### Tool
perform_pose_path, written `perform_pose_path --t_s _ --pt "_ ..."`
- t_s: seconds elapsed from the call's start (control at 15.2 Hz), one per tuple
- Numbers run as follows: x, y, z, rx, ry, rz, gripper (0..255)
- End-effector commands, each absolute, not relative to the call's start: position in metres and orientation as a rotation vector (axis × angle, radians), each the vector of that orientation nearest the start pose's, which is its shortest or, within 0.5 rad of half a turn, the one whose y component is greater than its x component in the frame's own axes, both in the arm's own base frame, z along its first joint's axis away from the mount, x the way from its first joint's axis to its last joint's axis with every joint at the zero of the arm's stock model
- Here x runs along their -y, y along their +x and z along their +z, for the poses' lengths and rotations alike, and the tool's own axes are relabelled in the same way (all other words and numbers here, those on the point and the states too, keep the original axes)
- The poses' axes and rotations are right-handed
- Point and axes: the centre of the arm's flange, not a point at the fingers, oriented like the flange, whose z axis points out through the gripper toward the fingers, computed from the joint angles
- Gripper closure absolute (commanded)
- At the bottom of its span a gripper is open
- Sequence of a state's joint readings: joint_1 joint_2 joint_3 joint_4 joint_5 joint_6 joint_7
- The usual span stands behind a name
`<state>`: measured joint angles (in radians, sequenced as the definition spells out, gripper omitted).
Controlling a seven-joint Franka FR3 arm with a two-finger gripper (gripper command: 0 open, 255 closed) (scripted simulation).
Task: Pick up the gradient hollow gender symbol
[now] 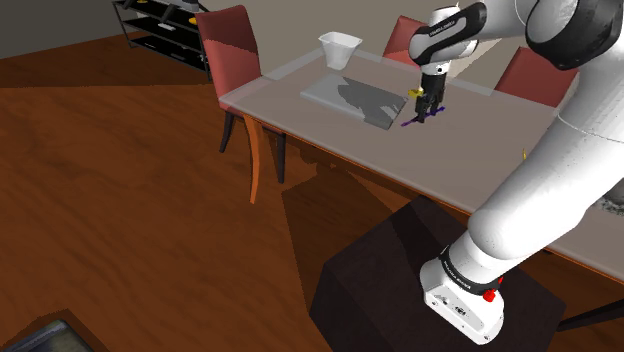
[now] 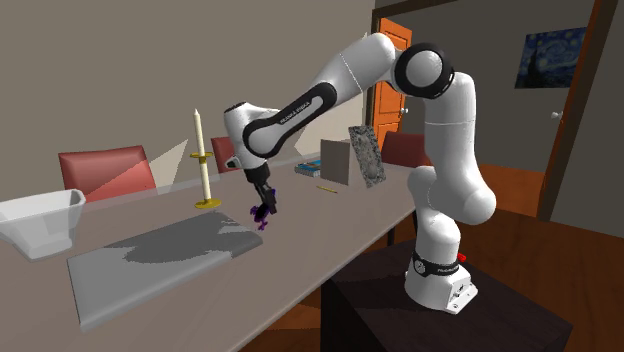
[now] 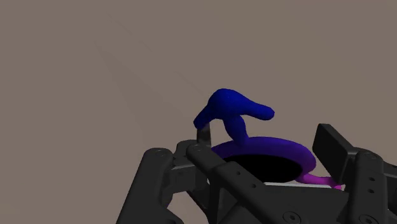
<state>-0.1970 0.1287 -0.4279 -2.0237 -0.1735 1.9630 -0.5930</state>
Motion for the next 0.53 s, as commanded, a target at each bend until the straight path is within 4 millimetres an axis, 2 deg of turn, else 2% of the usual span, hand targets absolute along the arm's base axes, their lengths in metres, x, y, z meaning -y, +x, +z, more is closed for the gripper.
perform_pose_path --t_s 0.0,0.33,0.46 --pt "0.330 0.445 0.391 0.075 -3.179 0.426 255" --pt "0.330 0.445 0.417 0.075 -3.179 0.426 255" --pt "0.330 0.445 0.418 0.075 -3.179 0.426 255"
